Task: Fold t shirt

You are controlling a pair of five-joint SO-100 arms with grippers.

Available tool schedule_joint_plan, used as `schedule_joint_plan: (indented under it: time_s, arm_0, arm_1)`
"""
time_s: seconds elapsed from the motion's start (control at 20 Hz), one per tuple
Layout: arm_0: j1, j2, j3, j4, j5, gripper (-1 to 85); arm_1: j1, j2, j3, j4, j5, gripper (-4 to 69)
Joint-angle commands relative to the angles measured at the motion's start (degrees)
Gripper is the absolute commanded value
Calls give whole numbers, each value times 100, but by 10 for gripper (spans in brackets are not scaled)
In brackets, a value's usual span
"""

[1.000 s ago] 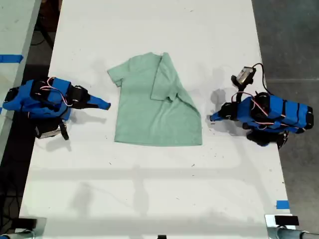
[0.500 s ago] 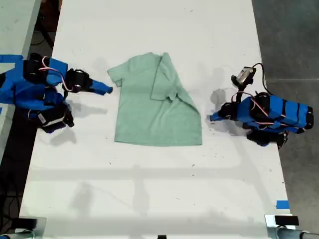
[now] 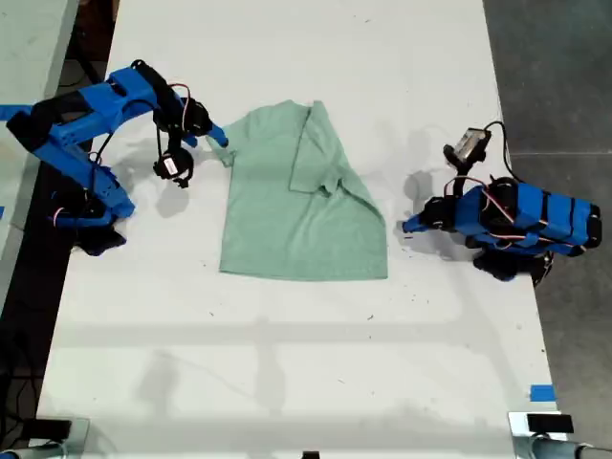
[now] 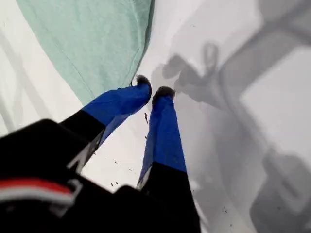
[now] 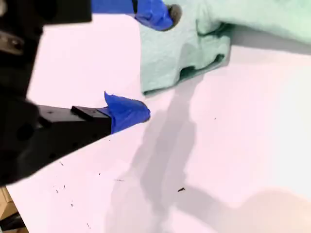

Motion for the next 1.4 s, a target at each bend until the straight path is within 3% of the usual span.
schedule_joint_plan:
  time_s: [0.0,0.35,0.4,0.45,0.7,0.85,1.0,1.05,1.15,1.2,1.25,1.3,1.35]
  arm_0:
    - [-281,-387,-448,-176,387,250]
    - [-510,-2048,-1608,-369,580,225]
    - [-562,-2391,-1828,-343,580,158]
    - [-598,-2698,-2021,-220,457,-1]
    - [-800,-2250,-2048,352,-571,-1]
    - [378,-1591,-3489,1116,-905,-1]
    - [1846,-2856,-5801,1775,-1257,-1]
    - [2206,-3331,-6258,1767,-1415,18]
    - [2628,-3850,-6469,1415,-1626,233]
    - [2698,-3920,-6469,1310,-1529,296]
    - [2681,-3850,-6469,1336,-1406,298]
    - [2610,-3577,-6460,1450,-1257,212]
    - [2452,-3041,-6328,1617,-1389,-1]
  arm_1:
    - [-18,35,290,-158,-62,47]
    - [-18,35,290,-158,-62,49]
    - [-18,35,290,-158,-62,49]
    - [-18,35,290,-158,-62,49]
    - [-18,35,290,-158,-62,50]
    - [-9,35,290,-158,-62,51]
    - [-9,35,290,-158,-62,52]
    - [-9,35,290,-158,-62,52]
    - [-9,35,290,-158,-62,52]
    - [-9,35,290,-158,-62,53]
    - [-9,35,290,-158,-62,53]
    - [-9,35,290,-158,-62,53]
    - [-9,35,290,-158,-62,53]
